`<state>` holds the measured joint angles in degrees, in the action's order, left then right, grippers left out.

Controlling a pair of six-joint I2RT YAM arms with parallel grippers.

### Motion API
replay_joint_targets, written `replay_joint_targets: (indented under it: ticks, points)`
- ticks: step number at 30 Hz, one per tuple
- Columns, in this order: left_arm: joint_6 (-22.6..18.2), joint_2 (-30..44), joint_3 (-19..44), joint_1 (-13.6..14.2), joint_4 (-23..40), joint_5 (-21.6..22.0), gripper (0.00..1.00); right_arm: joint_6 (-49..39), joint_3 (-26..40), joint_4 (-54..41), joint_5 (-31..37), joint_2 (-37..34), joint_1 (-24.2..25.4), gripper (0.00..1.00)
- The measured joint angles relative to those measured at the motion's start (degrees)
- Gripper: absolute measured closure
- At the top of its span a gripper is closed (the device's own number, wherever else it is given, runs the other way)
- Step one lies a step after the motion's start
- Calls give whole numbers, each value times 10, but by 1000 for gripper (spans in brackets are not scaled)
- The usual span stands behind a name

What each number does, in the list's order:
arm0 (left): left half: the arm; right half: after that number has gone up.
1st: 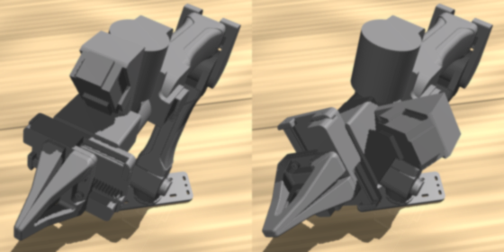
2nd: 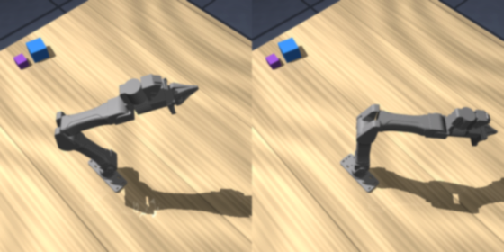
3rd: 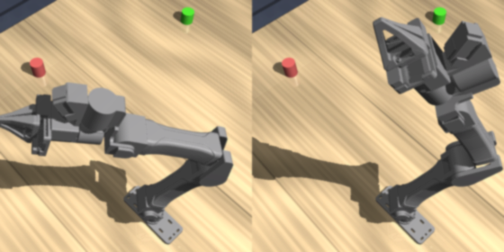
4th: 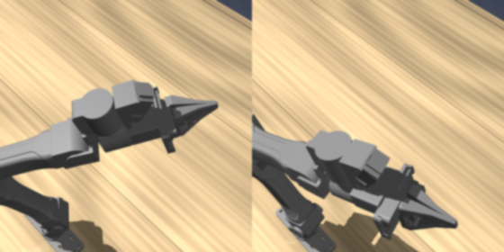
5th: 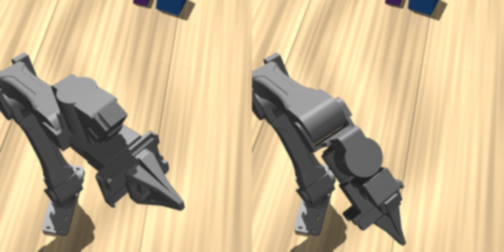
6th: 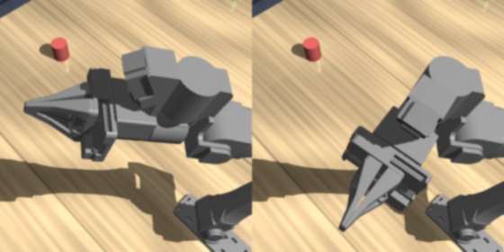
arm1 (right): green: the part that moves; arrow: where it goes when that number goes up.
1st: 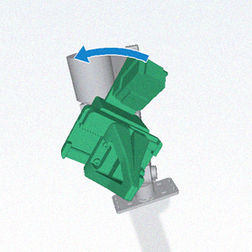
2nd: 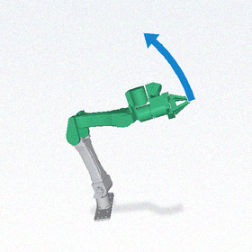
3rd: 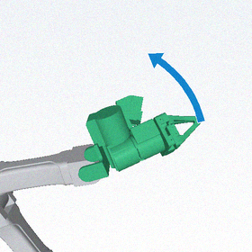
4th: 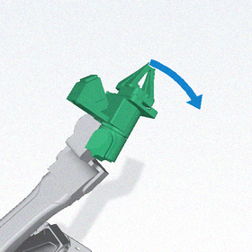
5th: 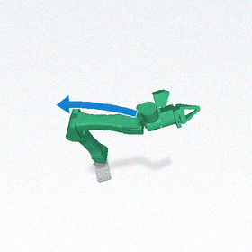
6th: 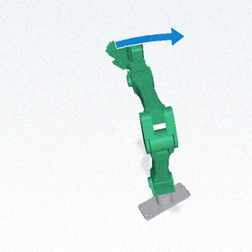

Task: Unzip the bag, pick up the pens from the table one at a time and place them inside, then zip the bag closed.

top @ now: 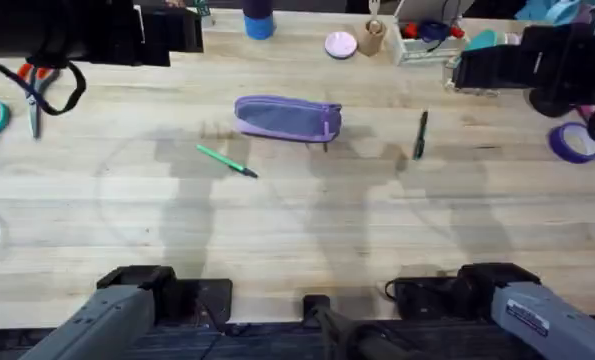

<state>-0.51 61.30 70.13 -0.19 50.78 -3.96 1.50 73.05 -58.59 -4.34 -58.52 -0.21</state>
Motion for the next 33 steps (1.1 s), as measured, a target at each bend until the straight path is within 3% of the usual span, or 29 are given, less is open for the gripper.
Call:
replay_joint_targets:
  ticks: [5,8,11,22,26,33]
  points:
    - [-10,0,0,0,0,-6,7,0,0,0,0,0,0,5]
    - [-36,0,0,0,0,-8,7,0,0,0,0,0,0,5]
    - [-98,0,0,0,3,-14,7,0,0,0,0,0,0,6]
    - [-412,0,0,0,5,-73,7,0,0,0,0,0,0,6]
    - [-466,0,0,0,5,-76,7,0,0,0,0,0,0,6]
    - [-500,0,0,0,5,-84,7,0,0,1,0,0,0,6]
